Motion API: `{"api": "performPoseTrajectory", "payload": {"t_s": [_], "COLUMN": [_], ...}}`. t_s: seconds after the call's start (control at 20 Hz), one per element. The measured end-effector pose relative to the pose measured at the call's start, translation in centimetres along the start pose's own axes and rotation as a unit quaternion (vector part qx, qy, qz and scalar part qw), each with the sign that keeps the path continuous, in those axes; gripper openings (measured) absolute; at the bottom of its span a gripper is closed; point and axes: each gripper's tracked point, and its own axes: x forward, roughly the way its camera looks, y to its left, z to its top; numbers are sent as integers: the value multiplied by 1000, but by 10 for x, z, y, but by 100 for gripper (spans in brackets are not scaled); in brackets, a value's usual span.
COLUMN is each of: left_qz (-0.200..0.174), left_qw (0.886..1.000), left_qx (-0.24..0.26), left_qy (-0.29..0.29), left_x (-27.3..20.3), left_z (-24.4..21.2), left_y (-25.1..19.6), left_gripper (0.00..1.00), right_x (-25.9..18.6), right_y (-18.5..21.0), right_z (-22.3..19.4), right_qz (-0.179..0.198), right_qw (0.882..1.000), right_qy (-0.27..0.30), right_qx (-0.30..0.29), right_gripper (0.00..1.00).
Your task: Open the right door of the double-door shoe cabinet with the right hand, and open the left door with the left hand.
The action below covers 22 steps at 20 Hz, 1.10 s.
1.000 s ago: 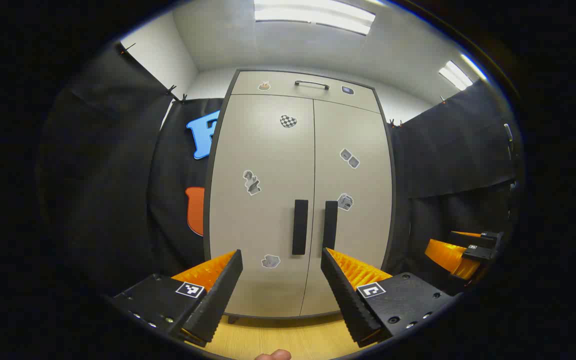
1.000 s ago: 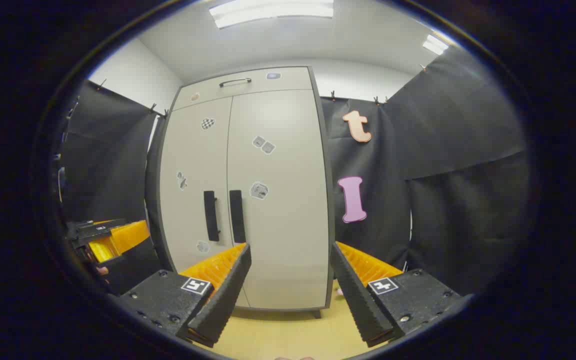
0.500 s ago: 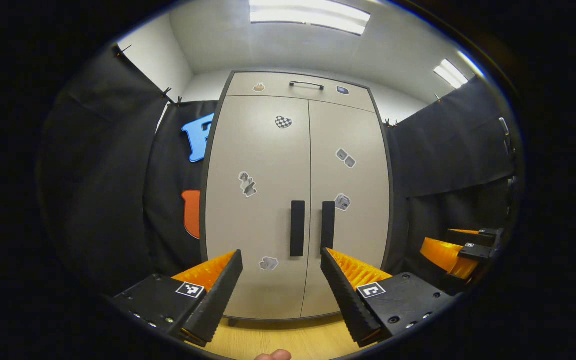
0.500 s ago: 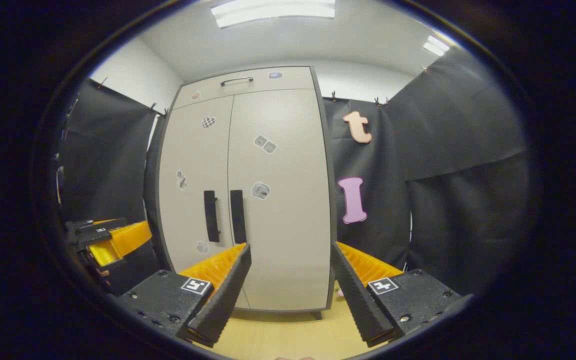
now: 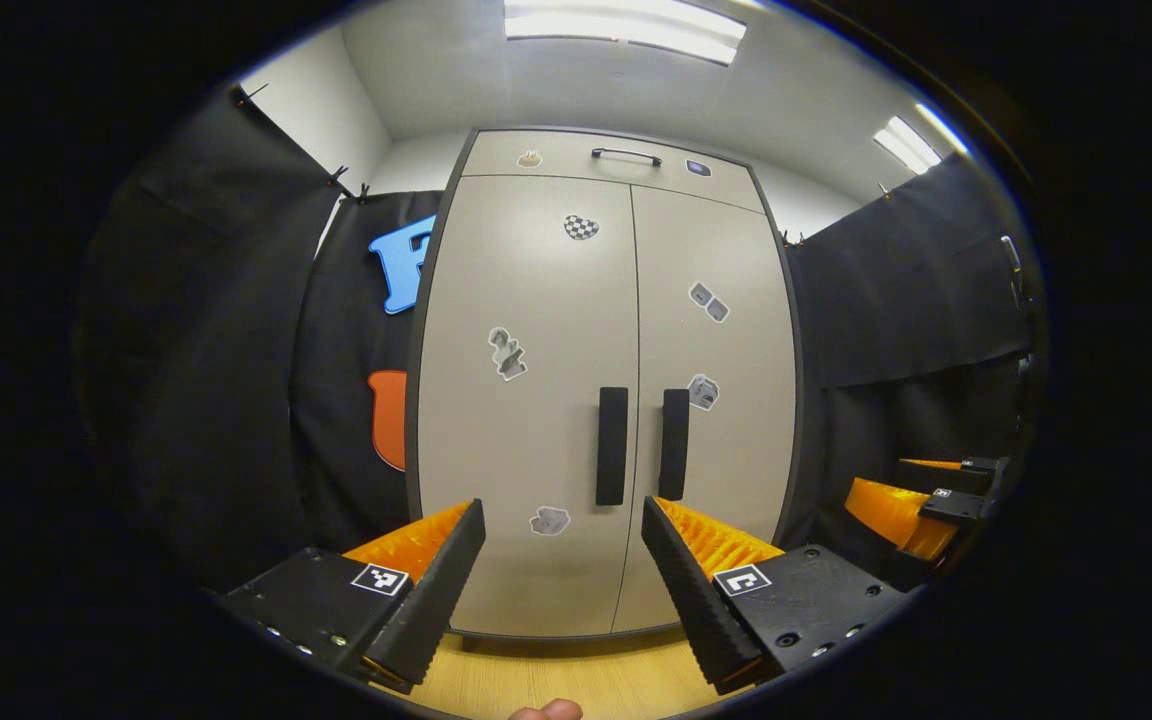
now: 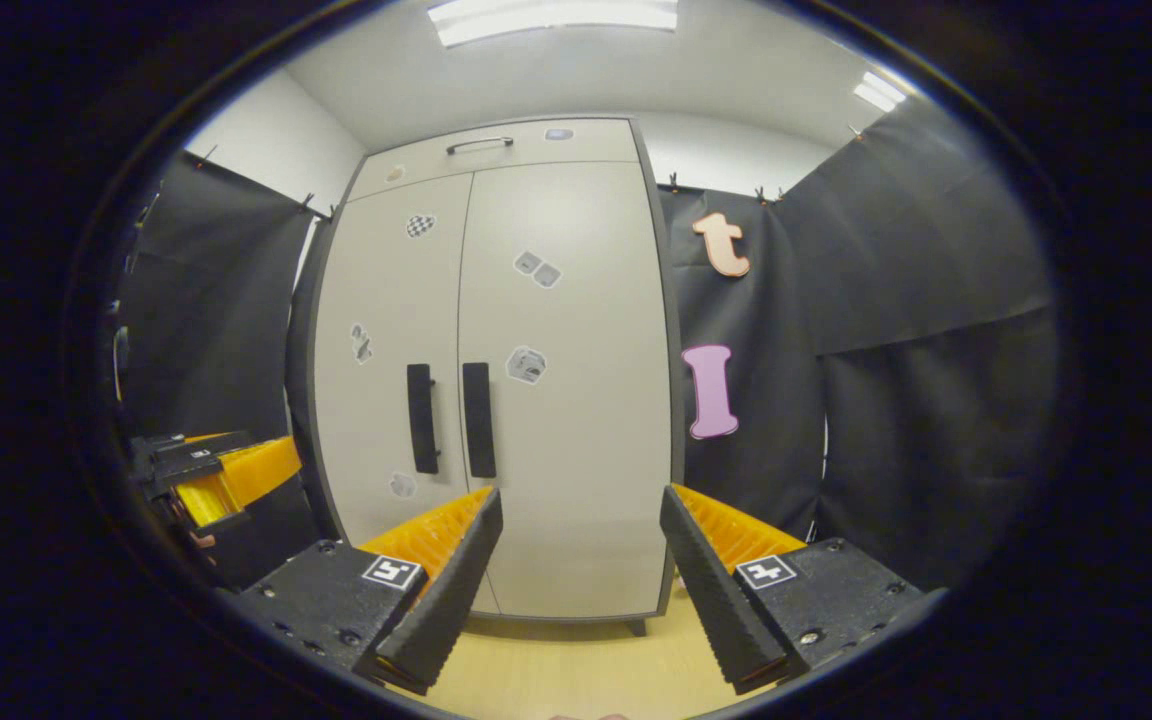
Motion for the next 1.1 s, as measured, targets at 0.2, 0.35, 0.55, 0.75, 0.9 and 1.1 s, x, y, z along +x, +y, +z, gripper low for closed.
{"api": "performPoseTrajectory", "payload": {"t_s": [0.2,0.35,0.55,0.75,0.9,1.1], "left_qz": [-4,-8,-18,-22,-19,-13], "left_qw": [1000,1000,1000,1000,1000,1000], "left_qx": [6,5,4,3,3,4], "left_qy": [-3,-5,-2,-1,6,15], "left_x": [-1,-4,-9,-22,-28,-29], "left_z": [1,2,0,-5,-12,-19], "left_y": [1,2,1,5,13,26], "left_gripper": [95,95,95,95,95,95], "right_x": [16,28,62,109,139,169], "right_y": [8,16,31,52,67,86], "right_z": [-1,5,19,28,27,25], "right_qz": [1,3,7,19,32,35], "right_qw": [1000,1000,1000,999,999,999], "right_qy": [6,0,-15,-27,-15,-6], "right_qx": [0,-3,-15,-1,4,-7], "right_gripper": [99,99,99,99,100,99]}}
